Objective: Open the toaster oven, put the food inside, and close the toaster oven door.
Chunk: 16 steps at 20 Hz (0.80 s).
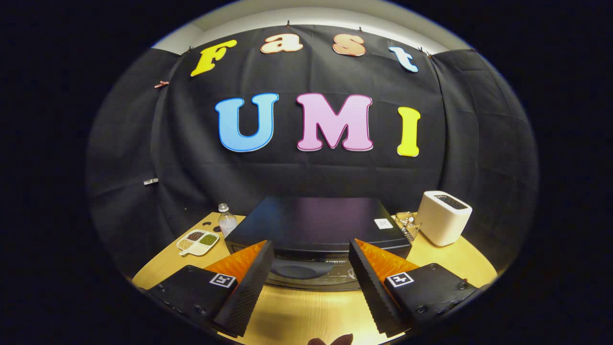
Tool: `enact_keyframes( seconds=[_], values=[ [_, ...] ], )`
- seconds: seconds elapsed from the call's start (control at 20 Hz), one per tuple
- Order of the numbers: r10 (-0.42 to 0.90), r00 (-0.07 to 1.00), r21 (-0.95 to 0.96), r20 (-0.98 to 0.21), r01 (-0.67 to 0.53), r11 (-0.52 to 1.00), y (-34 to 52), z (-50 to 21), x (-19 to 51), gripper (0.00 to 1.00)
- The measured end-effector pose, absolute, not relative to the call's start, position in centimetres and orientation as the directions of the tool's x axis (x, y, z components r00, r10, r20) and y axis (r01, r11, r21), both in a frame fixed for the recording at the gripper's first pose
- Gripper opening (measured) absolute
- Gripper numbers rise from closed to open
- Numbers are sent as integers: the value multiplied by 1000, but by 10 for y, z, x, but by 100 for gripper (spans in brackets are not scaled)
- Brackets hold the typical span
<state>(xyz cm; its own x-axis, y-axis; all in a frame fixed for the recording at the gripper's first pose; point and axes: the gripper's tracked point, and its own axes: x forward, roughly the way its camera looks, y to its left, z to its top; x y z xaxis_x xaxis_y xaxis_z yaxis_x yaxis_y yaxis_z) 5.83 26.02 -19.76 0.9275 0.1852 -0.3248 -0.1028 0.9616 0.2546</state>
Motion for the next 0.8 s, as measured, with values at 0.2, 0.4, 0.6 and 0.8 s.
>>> enact_keyframes(
  seconds=[0.2,0.4,0.6,0.8],
  values=[
    [160,906,238,-391,-69,969,275,-230,82,98],
    [132,891,221,-435,-36,975,277,-243,87,98],
    [116,895,205,-431,-28,978,280,-249,88,100],
    [119,893,205,-435,-30,978,280,-249,77,100]
  ],
)
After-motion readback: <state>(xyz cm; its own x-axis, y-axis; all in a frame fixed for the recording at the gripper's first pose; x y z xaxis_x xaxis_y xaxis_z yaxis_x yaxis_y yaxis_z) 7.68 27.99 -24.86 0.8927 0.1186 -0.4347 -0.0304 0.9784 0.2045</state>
